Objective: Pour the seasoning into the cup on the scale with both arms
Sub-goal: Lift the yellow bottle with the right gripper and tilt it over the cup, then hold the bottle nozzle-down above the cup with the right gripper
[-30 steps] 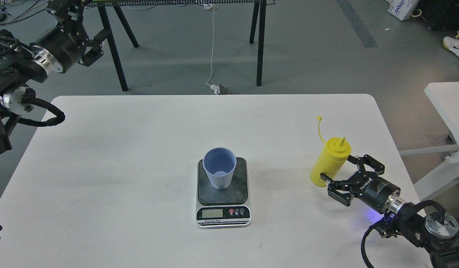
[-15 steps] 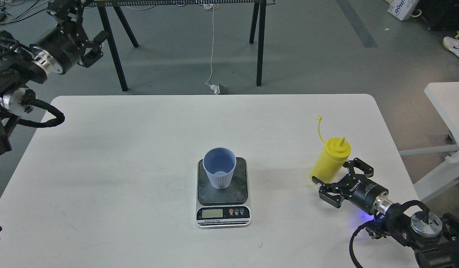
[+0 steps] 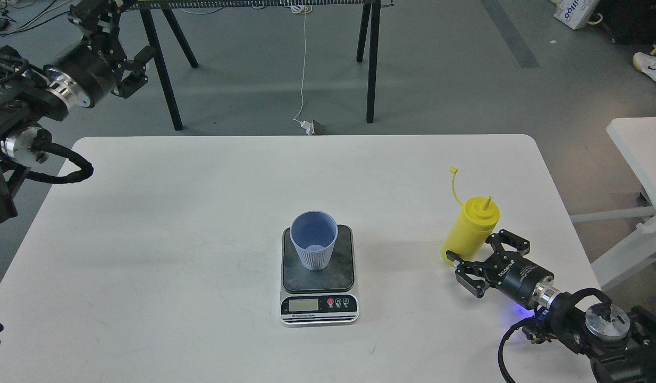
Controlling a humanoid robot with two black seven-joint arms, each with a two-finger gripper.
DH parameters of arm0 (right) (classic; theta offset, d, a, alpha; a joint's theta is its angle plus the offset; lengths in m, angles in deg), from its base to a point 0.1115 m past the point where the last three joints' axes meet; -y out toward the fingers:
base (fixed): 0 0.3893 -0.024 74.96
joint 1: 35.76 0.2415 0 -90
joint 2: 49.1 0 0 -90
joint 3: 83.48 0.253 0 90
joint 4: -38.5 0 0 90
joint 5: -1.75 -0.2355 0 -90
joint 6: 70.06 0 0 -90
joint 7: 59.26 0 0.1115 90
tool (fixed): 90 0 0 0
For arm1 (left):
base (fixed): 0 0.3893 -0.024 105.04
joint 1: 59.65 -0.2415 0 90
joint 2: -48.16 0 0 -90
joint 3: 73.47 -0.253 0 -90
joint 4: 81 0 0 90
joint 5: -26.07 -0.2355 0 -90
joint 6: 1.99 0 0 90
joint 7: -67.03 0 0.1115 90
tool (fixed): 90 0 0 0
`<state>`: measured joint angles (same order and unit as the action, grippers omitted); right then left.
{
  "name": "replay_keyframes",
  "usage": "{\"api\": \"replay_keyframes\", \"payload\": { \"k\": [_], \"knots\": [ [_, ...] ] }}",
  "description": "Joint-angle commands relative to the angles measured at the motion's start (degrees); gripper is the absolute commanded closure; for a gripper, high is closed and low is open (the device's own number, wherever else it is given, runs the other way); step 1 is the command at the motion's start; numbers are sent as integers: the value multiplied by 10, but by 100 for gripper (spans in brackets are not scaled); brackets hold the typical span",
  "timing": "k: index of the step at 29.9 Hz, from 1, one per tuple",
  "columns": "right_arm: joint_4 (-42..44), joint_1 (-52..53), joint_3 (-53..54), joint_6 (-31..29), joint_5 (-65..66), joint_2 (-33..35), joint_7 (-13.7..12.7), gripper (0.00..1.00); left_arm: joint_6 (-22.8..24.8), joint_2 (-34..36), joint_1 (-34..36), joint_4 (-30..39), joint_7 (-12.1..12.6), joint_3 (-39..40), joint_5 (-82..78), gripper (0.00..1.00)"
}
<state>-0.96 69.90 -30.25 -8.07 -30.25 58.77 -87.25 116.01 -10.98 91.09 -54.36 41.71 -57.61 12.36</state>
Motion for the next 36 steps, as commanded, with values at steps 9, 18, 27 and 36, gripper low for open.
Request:
{"api": "replay_keyframes", "payload": {
  "k": [9, 18, 27, 36],
  "knots": [
    [-10, 136, 1, 0, 37, 8, 0, 98, 0, -1, 0, 0, -1, 1, 1, 2],
    [-28, 364, 2, 0, 415, 14, 0, 98, 0, -4, -1, 0, -2, 7, 6, 1],
    [-167, 408, -1, 0, 797, -62, 0, 98, 0, -3, -22, -2, -3, 29, 7, 1],
    [-246, 407, -12, 24, 1039, -105, 0, 98, 0, -2, -72, -5, -8, 93, 7, 1]
  ]
}}
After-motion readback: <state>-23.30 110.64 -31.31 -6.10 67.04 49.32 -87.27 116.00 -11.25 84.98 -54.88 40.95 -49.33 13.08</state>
